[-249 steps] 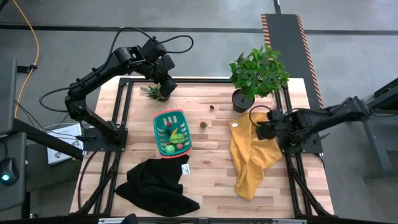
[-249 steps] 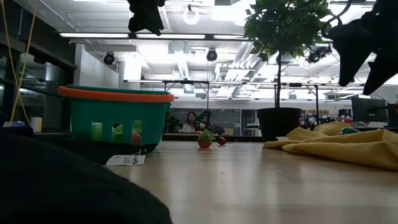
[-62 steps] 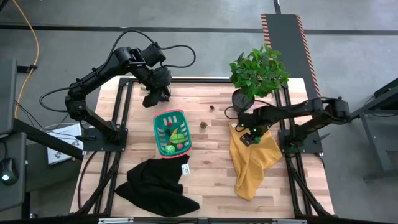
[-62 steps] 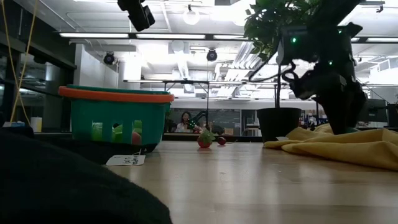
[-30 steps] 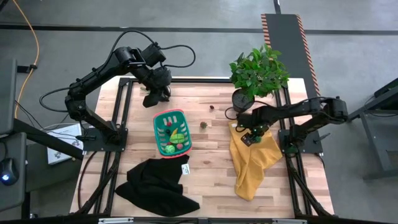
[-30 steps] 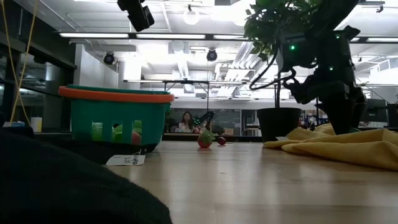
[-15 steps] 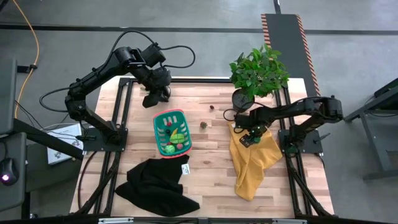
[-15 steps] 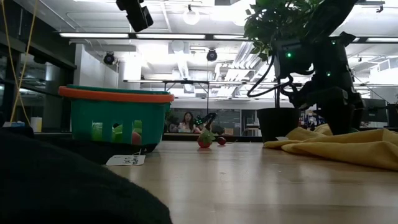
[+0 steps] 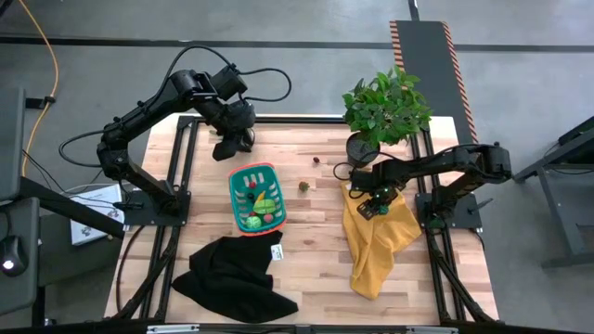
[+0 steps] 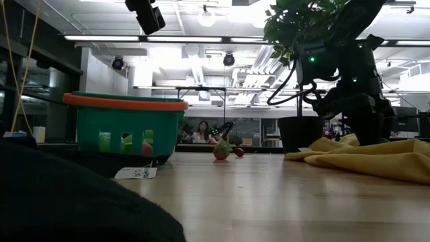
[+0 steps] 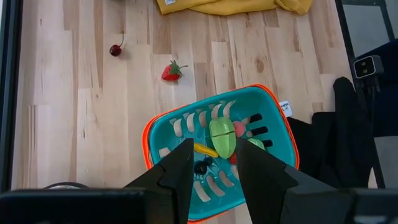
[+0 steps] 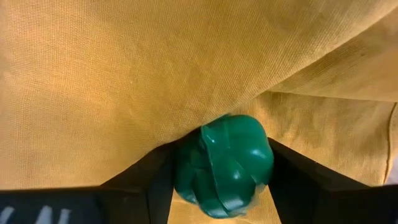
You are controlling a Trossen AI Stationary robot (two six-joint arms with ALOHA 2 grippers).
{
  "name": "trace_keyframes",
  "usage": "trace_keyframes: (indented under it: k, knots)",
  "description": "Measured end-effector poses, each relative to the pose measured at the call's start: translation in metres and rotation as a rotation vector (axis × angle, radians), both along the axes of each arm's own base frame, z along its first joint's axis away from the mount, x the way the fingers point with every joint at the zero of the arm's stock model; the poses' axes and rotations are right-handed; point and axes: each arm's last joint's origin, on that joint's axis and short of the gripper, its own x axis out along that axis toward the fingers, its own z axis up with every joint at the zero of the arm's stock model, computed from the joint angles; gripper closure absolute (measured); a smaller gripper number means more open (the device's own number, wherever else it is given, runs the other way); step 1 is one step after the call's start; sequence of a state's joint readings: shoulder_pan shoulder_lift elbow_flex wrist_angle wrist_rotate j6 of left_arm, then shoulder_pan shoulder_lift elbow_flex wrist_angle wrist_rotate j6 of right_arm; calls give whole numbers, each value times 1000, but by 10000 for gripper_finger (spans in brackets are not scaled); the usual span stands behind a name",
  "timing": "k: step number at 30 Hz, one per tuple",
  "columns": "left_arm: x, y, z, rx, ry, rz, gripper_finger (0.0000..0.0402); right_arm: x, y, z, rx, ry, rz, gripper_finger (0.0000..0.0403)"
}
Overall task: Pick and placing Produce into tupperware
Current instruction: Put the green pepper in the green basket
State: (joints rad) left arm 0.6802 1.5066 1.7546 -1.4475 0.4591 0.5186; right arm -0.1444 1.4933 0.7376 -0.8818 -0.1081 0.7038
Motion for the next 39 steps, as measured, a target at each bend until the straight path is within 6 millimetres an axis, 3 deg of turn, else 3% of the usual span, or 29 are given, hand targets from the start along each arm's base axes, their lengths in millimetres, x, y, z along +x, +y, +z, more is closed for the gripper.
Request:
trace_keyframes:
  k: [16, 27, 39]
  knots:
    - [0, 0, 0, -2, 3, 1, 291, 1, 1, 4, 0, -11, -18, 201]
    - [0, 0, 0, 1, 5, 2, 291, 31, 4, 52, -47, -199, 40, 201]
    - [0, 0, 0, -4, 6, 10, 291, 58, 21, 97, -93, -387, 136, 201]
